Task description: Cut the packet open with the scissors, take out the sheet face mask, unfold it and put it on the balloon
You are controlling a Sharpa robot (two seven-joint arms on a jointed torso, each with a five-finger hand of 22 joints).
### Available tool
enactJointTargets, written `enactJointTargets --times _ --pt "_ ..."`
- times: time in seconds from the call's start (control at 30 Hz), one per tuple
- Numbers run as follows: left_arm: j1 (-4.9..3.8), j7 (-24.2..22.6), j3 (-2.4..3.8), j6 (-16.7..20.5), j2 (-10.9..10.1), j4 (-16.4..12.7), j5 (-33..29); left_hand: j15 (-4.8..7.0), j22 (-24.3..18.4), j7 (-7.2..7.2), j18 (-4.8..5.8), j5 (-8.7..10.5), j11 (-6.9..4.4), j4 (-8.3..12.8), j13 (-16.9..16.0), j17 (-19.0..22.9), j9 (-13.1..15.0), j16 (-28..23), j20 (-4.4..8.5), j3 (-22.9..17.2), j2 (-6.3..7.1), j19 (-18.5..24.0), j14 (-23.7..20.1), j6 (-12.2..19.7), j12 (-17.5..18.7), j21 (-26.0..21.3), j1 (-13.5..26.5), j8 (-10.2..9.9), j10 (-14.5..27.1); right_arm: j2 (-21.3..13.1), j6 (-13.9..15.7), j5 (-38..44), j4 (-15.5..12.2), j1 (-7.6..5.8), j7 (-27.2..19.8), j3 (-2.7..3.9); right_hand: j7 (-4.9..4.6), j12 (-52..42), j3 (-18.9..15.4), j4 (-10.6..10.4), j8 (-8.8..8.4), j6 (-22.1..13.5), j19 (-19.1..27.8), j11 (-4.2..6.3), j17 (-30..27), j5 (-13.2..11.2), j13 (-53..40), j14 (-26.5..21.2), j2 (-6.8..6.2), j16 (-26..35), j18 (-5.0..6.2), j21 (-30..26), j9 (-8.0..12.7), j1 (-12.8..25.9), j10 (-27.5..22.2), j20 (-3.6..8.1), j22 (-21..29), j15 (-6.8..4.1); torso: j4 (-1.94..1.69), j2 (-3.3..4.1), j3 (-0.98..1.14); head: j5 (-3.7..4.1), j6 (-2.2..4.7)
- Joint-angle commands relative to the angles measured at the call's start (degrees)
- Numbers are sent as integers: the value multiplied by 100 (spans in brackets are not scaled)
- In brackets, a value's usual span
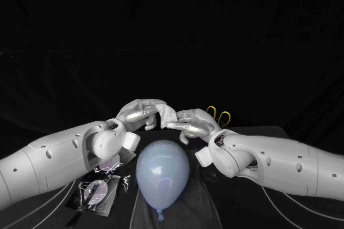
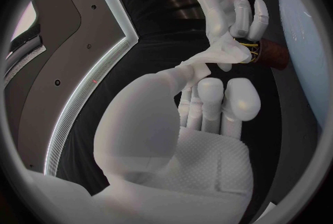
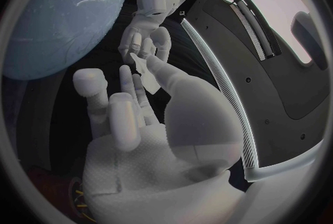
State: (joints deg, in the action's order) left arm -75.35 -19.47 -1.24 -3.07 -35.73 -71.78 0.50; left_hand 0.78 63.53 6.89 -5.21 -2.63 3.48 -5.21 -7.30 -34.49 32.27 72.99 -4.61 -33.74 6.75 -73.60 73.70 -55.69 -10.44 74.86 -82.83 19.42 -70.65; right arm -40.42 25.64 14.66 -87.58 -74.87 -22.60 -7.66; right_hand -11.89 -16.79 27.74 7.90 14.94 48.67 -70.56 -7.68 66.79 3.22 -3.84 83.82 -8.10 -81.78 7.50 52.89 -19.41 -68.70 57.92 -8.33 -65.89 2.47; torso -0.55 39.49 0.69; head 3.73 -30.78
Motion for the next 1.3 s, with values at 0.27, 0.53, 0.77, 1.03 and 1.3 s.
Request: enactJointTargets --times 0.27,0.53,0.77,1.03,1.3 --pt "-7 -64 8 3 30 -21 17 20 -2 8 -67 -14 -50 15 -5 -7 358 -25 14 29 -19 23 -6 -30 -27 -27 16 26 0 70 41 141 52 7 46 5 100 -148 107 78 123 209 -21 100 54 -42 -51 -7 286 -39 45 100 -61 -278 184 25 -67 -32 -2 2 -2 13 -4" --pt "-7 -69 8 2 42 -26 17 20 -2 8 -67 -14 -50 15 -5 -7 358 -25 14 29 -19 23 -6 -30 -27 -27 16 26 0 81 80 220 51 19 68 5 332 -352 309 195 426 756 -140 330 121 -46 -112 38 583 -66 12 309 -185 -536 653 191 -199 -227 -4 1 -2 8 -2" --pt "-7 -69 8 12 45 -14 19 20 -2 8 -67 -14 -50 15 -5 -7 358 -25 14 29 -19 23 -6 -30 -27 -27 16 26 0 67 177 269 20 26 46 5 457 -437 261 188 643 954 -349 462 312 -45 -168 147 711 -134 -58 642 -314 -514 939 315 -411 -350 -3 3 -2 -11 -4" --pt "-8 -60 8 29 32 -5 36 23 -7 7 -67 -14 -52 24 -5 -8 359 -27 17 32 -22 25 -4 -34 -25 -32 16 25 -5 4 295 197 -42 31 -56 7 504 -456 330 198 744 944 -399 505 355 -44 -196 182 770 -144 -77 720 -393 -486 1095 363 -463 -393 -4 2 -1 -2 -6" --pt "-10 27 7 56 10 8 230 -148 -831 191 -216 -18 172 84 86 997 238 -486 -88 35 -35 614 -591 328 219 -581 16 -226 454 -73 287 44 -117 35 -88 16 521 -455 367 191 775 930 -413 519 374 -44 -205 193 788 -148 -82 742 -417 -454 1133 376 -479 -405 5 0 4 -5 -7"
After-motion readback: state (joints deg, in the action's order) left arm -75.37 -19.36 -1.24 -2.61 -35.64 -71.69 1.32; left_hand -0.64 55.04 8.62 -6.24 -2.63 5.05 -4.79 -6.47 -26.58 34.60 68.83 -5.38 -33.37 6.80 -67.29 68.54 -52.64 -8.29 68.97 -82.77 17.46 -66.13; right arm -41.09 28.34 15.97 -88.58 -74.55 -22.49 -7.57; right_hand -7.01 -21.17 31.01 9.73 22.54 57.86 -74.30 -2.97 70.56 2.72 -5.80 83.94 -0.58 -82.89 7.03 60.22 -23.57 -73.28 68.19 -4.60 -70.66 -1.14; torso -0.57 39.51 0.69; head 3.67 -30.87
